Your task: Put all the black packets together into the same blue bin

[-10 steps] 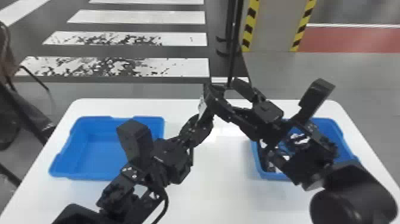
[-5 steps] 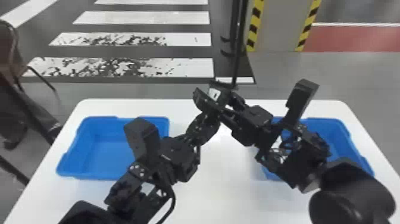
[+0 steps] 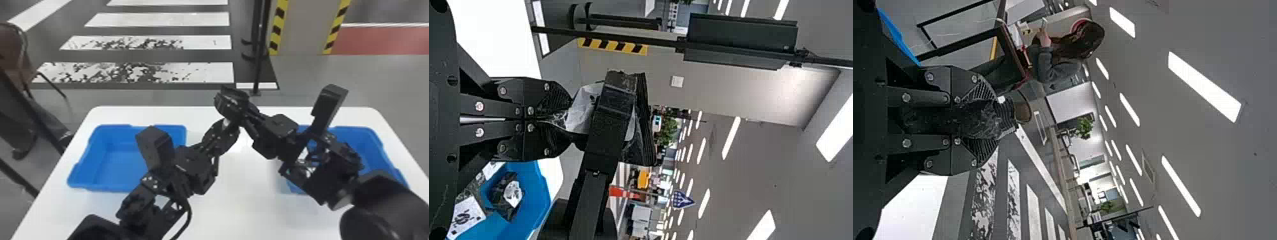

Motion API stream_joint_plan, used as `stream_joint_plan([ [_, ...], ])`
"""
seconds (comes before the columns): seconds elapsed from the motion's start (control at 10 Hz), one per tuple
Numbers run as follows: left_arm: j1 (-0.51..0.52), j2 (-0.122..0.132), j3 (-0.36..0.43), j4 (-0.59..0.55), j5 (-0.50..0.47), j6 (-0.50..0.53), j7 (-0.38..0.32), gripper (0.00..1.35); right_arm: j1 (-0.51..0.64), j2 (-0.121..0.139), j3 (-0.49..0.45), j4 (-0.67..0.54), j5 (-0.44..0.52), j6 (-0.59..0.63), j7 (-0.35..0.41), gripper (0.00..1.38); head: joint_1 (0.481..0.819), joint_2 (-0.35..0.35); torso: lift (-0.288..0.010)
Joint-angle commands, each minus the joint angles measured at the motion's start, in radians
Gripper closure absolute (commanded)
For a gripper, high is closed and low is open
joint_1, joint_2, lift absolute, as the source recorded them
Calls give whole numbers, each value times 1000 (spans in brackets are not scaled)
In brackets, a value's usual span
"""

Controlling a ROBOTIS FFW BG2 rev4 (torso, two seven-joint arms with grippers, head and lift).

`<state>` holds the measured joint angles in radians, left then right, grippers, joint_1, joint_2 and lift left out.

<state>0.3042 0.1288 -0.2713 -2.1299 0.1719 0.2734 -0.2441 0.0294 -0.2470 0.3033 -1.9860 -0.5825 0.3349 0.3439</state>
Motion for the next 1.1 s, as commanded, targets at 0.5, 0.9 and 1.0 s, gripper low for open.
stream_joint_plan([
  [0.5, 54, -28, 106, 30, 24, -53, -1, 130, 61, 8, -309, -3, 132, -55, -3, 1182, 679, -34, -110],
  [0.9, 74, -37, 138, 30, 26, -60, -3, 130, 96, -8, -503, 171, 283, 53, 0, 1181, 695, -177, -110],
  [1.0, 76, -37, 146, 30, 26, -62, -3, 130, 91, -11, -525, 210, 313, 53, 0, 1174, 695, -196, -110],
])
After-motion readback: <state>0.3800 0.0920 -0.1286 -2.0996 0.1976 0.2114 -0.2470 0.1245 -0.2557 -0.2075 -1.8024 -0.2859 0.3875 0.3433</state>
